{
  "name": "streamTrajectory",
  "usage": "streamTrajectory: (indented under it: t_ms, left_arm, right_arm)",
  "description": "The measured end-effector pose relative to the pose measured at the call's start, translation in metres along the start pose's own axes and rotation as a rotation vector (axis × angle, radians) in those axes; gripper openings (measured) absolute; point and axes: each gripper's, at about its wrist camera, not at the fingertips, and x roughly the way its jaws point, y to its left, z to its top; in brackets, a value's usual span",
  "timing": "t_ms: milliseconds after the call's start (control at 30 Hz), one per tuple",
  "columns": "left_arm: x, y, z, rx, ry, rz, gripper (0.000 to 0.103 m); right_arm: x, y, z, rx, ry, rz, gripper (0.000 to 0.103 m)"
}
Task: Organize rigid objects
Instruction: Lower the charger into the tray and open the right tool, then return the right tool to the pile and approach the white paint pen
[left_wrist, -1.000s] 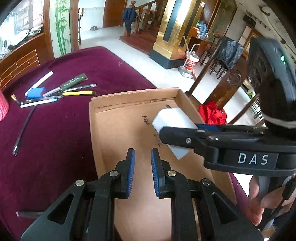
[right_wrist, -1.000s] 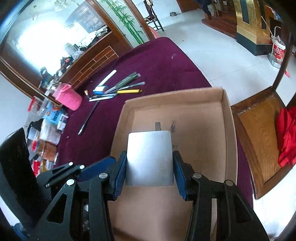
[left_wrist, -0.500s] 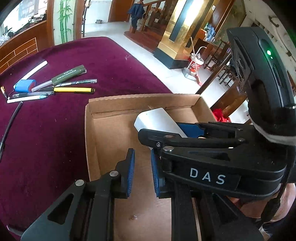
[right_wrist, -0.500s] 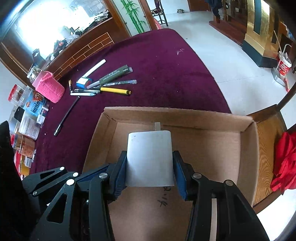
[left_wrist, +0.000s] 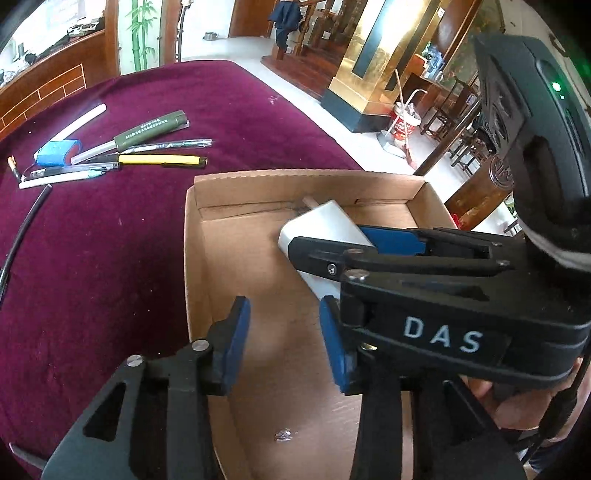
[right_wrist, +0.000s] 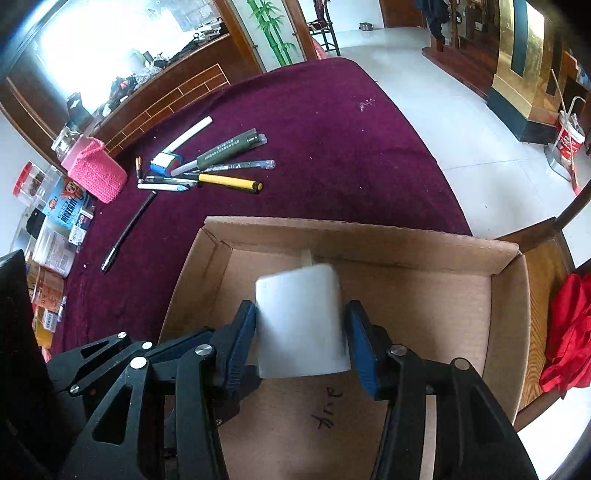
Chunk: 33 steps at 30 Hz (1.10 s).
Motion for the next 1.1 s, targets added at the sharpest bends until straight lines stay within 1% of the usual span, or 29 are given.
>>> streamTrajectory:
  t_ms: [133, 267, 567, 767, 900, 1000, 1100]
  left_arm:
    - [0.002, -0.005, 0.000, 0.025, 0.009, 0.013, 0.048]
    - [-0.002, -0.008, -0.001, 0.026, 0.011, -0.001, 0.055]
    - [-0.024, -0.011, -0.013, 0.021, 0.001, -0.033, 0.055]
    - [-0.053, -0.008, -0.028, -0.014, -0.022, -0.093, 0.055]
    - [-0.078, -0.004, -0.045, -0.016, -0.046, -0.093, 0.055]
    - [-0.103, 0.007, -0.072, -0.040, -0.062, -0.118, 0.055]
    - [-0.123, 0.018, -0.096, -0.054, -0.066, -0.118, 0.055]
  right_arm:
    - [-0.007, 0.003, 0.002, -0.011, -0.019, -0.001, 0.047]
    - [-0.016, 0.002, 0.000, 0.005, -0.034, 0.015, 0.047]
    - [-0.047, -0.010, -0.011, 0.111, -0.079, 0.085, 0.047]
    - [-0.065, -0.004, -0.029, 0.168, -0.105, 0.126, 0.047]
    - [-0.079, 0.014, -0.047, 0.161, -0.120, 0.155, 0.047]
    - [-0.089, 0.031, -0.066, 0.148, -0.118, 0.176, 0.047]
    - [-0.096, 0.052, -0.090, 0.118, -0.102, 0.185, 0.047]
